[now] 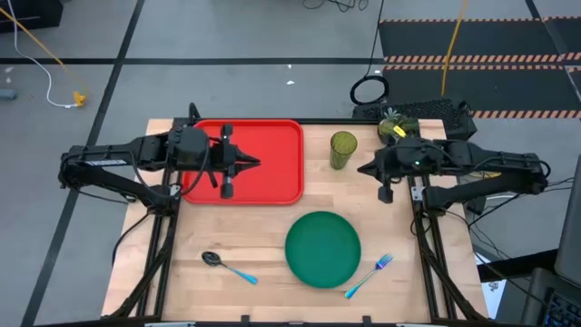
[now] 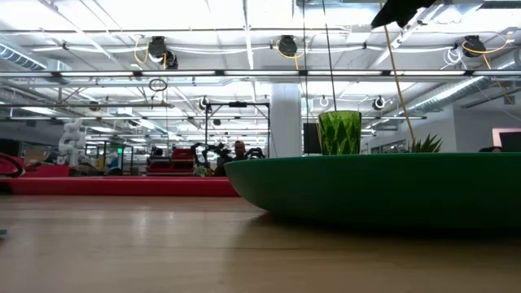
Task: Pick and place plate/cup/fork/spoon on tray
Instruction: Put the green cup on the top left of the red tray
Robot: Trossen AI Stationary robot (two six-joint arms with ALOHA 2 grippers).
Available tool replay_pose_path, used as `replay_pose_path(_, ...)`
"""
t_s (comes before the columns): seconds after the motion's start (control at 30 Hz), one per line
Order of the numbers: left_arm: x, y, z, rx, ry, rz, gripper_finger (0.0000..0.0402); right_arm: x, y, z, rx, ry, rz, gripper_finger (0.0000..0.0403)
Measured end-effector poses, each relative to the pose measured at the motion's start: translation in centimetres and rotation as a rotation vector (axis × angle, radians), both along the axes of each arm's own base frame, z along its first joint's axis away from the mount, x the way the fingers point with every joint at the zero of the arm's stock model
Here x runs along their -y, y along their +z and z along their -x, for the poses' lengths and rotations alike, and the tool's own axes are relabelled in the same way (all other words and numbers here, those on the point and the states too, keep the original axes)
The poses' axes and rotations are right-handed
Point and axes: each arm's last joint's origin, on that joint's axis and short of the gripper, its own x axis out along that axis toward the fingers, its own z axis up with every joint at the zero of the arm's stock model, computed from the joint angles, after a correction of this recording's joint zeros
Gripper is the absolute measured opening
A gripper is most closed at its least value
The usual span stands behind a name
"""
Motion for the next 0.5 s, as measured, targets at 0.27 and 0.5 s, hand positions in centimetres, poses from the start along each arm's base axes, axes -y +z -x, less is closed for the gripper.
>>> replay_pose_path(0.27,0.4,-0.9,-1.5,-0.037,-0.019,-0.005,0.0033,2.0,-1.2,-2.6,-0.156,-0.016,0.074,0.0001)
replay_pose_path(0.5,0.4,-2.1,-3.6,-0.060,-0.031,-0.036,0.0033,4.3,-3.2,-4.4,-0.291,-0.038,0.106,0.0036)
